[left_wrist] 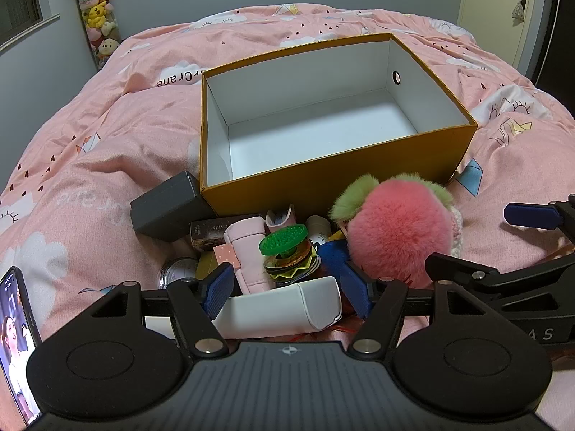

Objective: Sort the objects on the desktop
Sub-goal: 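Move the right tool toward the pink pompom and crocheted bunny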

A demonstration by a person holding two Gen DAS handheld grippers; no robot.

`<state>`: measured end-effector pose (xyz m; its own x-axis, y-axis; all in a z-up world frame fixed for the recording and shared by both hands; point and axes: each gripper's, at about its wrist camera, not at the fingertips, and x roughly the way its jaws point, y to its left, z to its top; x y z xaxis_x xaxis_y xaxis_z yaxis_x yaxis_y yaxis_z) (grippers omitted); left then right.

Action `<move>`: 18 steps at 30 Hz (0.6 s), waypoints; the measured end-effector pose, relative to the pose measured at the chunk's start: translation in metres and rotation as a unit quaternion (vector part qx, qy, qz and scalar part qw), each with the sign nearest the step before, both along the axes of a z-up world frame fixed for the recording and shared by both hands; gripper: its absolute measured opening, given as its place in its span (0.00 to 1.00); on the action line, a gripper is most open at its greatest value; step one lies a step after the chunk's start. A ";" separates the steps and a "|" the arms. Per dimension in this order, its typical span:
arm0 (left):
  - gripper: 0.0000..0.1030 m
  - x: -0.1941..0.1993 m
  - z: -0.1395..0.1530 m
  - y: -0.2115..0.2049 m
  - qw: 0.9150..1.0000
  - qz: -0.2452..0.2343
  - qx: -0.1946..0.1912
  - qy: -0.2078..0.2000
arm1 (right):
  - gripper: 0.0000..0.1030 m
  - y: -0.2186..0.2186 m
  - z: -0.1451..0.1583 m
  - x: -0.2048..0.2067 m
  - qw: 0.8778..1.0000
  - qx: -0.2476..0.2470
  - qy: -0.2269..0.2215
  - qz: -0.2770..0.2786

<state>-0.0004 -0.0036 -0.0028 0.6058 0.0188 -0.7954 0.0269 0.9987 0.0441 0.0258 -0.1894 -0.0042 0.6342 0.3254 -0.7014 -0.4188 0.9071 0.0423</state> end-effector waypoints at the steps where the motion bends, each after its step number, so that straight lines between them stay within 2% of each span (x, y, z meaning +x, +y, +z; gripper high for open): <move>1: 0.75 0.000 0.000 0.000 1.000 0.000 0.000 0.000 | 0.99 0.000 0.000 0.000 1.000 0.000 0.001 0.000; 18: 0.75 0.000 0.000 0.000 1.000 0.000 0.001 0.000 | 0.99 -0.001 -0.002 0.001 1.000 -0.001 0.006 0.000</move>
